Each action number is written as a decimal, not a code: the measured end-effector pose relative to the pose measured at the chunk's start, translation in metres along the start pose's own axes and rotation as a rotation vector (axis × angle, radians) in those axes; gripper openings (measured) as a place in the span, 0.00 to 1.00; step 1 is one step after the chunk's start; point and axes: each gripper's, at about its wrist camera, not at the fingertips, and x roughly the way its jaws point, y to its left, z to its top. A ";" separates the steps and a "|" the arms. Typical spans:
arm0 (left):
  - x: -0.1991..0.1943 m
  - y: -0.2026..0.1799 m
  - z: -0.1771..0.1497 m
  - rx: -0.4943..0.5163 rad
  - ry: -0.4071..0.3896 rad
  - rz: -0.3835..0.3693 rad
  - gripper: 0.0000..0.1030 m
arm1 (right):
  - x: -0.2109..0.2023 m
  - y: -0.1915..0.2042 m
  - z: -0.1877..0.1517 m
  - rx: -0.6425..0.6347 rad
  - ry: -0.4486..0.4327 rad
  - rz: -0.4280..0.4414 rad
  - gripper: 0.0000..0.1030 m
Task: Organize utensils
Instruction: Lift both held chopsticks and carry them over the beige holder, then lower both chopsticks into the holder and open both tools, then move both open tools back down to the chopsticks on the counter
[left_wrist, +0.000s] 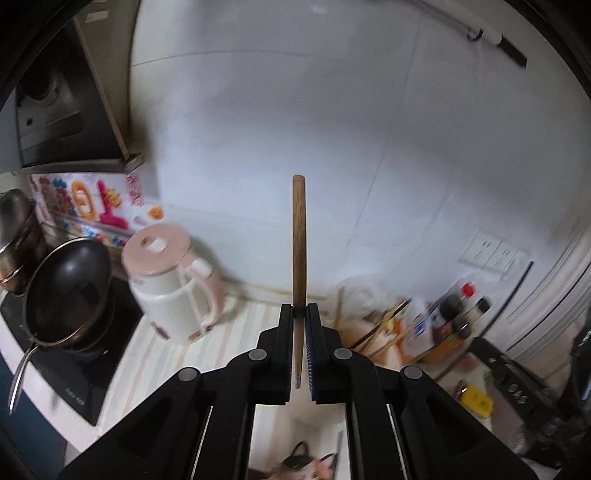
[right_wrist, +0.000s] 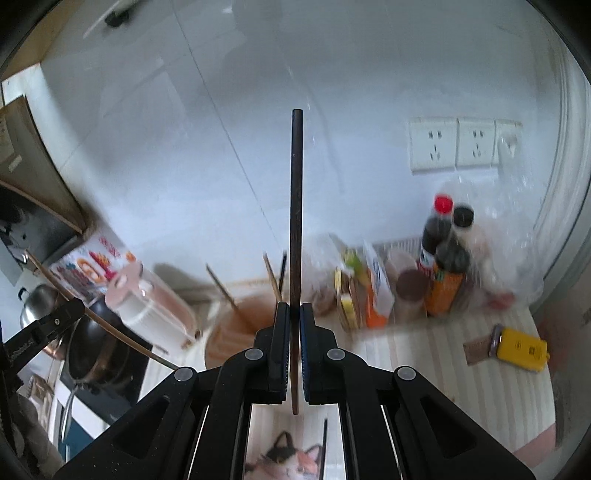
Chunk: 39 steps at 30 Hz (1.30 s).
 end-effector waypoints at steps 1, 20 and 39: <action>0.001 -0.004 0.006 0.000 -0.003 -0.017 0.04 | 0.001 0.001 0.008 0.001 -0.014 -0.003 0.05; 0.110 -0.039 0.022 0.078 0.169 -0.102 0.04 | 0.077 0.007 0.041 0.032 -0.043 -0.041 0.05; 0.050 -0.008 -0.013 0.096 0.116 0.057 1.00 | 0.026 -0.045 0.000 0.086 0.095 -0.115 0.62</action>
